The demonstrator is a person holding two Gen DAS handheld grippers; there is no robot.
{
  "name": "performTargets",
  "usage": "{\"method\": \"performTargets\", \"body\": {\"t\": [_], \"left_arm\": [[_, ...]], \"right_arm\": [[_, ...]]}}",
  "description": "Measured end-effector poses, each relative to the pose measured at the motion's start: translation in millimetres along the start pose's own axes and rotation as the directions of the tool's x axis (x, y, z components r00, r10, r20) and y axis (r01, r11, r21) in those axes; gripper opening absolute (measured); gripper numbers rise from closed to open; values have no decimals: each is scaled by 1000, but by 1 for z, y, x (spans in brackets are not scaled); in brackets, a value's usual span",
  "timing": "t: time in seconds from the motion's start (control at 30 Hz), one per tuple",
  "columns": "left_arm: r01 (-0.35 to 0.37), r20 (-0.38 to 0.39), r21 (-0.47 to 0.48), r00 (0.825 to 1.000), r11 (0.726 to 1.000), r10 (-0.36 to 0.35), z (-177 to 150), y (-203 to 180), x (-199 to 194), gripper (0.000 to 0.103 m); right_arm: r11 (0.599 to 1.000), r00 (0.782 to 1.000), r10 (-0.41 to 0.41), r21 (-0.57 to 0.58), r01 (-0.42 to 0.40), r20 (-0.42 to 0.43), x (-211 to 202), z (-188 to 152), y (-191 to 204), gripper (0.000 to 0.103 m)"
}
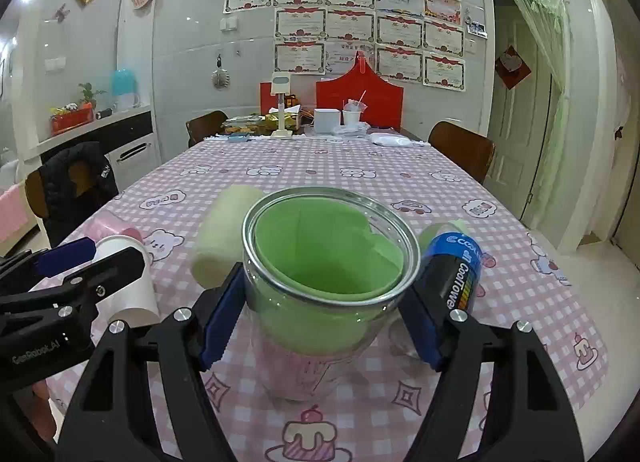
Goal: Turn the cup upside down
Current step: 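Lift the jar with the right gripper and rotate it upright, then lower the upright jar onto the tablecloth and open the right gripper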
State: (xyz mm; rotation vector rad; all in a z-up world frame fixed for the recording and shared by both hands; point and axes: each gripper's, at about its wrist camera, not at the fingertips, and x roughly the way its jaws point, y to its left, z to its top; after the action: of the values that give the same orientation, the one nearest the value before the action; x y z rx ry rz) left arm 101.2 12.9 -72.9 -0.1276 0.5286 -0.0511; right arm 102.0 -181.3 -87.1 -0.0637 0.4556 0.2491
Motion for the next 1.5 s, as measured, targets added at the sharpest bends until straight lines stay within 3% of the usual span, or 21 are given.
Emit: {"method": "performTargets", "body": {"t": [0.1, 0.43, 0.5, 0.57, 0.77, 0.93, 1.2, 1.5], "left_arm": [[7, 3, -3, 1000, 1000, -7, -1, 1, -3, 73], [44, 47, -5, 998, 999, -44, 1, 0, -28, 74], [47, 60, 9, 997, 999, -48, 2, -4, -33, 75], [41, 83, 26, 996, 999, -44, 2, -10, -41, 84], [47, 154, 73, 986, 996, -57, 5, -28, -70, 85], [34, 219, 110, 974, 993, -57, 6, -41, -95, 86], [20, 283, 156, 957, 988, -64, 6, -57, -120, 93], [-7, 324, 181, 944, 983, -53, 4, -61, -125, 94]], "right_arm": [[999, 999, 48, 26, -47, -15, -1, -1, -1, 72], [996, 998, 63, 55, -64, 20, -31, -3, -7, 82], [996, 998, 55, 74, -57, 31, -39, -2, -12, 82], [994, 998, 33, 102, -38, 53, -52, -1, -20, 84], [991, 990, -33, 131, 15, 137, -91, 2, -30, 90], [992, 969, -104, 99, 84, 226, -121, 2, -25, 95], [989, 941, -142, 80, 123, 307, -138, -2, -29, 95], [987, 936, -154, 88, 133, 317, -139, -6, -33, 95]]}}
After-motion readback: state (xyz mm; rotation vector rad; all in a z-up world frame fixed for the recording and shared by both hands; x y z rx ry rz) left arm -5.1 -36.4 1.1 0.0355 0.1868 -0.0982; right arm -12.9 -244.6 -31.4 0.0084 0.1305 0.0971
